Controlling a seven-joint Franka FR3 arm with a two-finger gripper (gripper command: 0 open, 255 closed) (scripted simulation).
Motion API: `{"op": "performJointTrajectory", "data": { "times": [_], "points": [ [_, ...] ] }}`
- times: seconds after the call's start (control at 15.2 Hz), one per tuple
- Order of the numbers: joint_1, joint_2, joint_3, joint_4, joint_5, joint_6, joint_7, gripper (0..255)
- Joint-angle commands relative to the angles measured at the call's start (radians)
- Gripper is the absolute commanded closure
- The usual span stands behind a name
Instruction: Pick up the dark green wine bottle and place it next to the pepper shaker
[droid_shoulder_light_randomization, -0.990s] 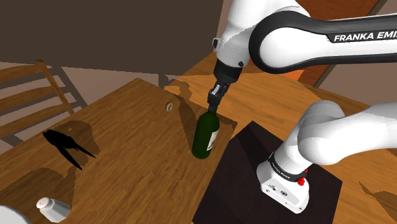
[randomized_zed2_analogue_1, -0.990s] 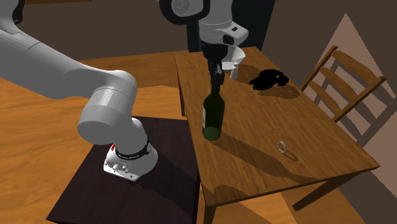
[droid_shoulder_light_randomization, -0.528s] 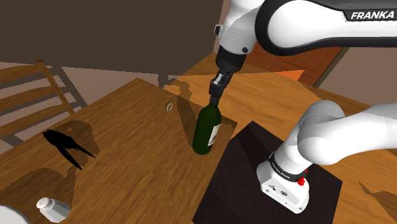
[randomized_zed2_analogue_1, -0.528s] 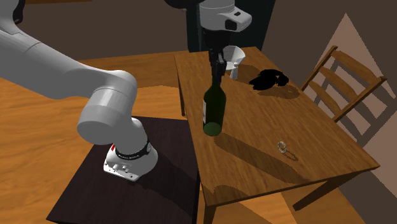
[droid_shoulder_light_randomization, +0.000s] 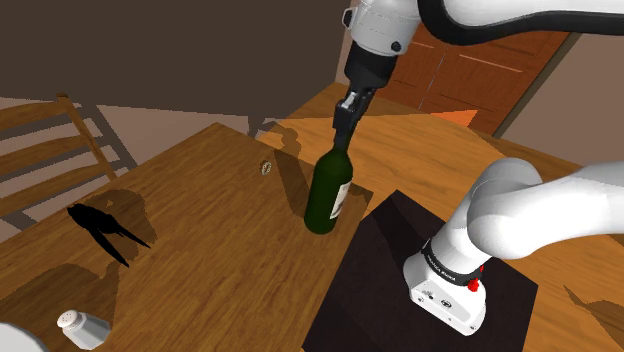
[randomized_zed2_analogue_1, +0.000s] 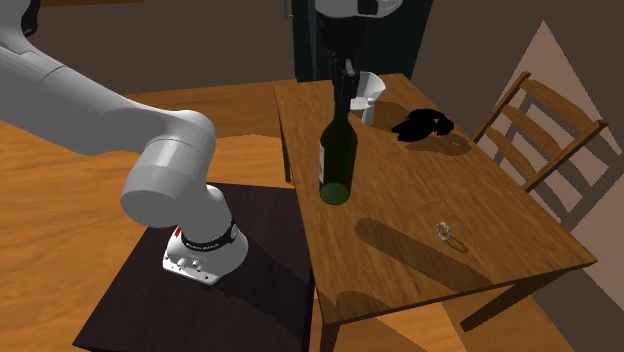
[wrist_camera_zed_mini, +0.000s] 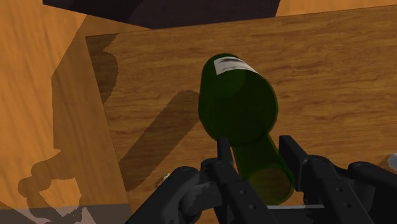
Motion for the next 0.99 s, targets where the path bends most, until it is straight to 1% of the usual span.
{"op": "performJointTrajectory", "data": {
  "times": [0.0,0.92],
  "points": [
    [-0.001,-0.001,-0.004,0.027,-0.003,-0.028,0.002,255],
    [-0.016,0.046,-0.027,0.244,-0.029,-0.198,0.01,255]
  ]
}}
